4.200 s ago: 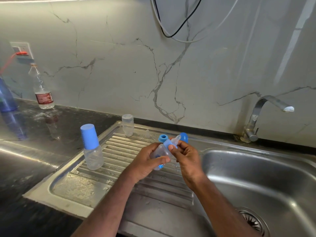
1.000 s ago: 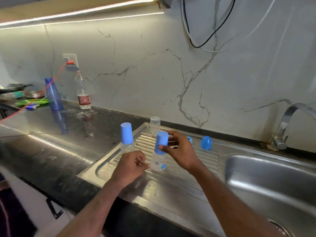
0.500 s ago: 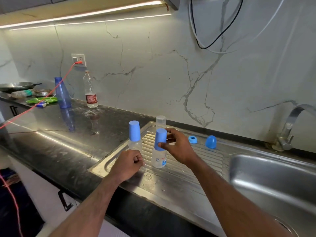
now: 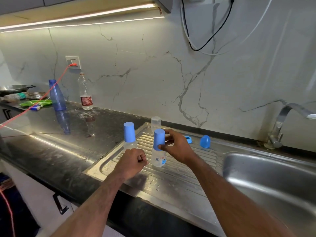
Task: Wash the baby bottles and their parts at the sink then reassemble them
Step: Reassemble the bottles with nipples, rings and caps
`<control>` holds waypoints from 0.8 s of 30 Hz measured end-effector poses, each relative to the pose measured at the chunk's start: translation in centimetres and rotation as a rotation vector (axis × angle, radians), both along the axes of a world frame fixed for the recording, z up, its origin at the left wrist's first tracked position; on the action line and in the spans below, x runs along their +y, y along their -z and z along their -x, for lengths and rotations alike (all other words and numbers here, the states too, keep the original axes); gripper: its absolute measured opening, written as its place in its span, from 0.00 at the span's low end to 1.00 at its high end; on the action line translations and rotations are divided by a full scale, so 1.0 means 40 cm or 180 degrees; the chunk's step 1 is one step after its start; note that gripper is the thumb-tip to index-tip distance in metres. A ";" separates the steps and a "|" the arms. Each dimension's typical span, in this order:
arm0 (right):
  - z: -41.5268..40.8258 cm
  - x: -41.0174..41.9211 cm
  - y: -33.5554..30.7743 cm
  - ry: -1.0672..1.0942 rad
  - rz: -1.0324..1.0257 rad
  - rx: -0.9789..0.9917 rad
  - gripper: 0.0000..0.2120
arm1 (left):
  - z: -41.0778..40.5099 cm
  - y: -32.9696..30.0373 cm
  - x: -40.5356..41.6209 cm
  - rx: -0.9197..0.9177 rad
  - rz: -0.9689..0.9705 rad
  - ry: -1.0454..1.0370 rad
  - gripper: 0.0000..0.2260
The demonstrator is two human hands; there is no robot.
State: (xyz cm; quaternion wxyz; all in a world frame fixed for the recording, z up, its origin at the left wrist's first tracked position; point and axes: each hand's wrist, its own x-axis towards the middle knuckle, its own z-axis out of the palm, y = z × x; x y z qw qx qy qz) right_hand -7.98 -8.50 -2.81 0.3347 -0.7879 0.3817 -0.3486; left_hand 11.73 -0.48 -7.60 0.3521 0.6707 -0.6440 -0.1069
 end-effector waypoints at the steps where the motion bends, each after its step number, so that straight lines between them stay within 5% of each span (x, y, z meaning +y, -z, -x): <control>1: 0.000 0.000 0.001 -0.0007 0.0000 0.0007 0.28 | 0.001 -0.001 0.000 -0.0001 -0.0008 0.0002 0.11; 24: 0.281 -0.064 0.058 0.1055 0.0007 -0.0010 0.13 | 0.375 0.007 -0.103 0.0325 0.0434 0.0573 0.14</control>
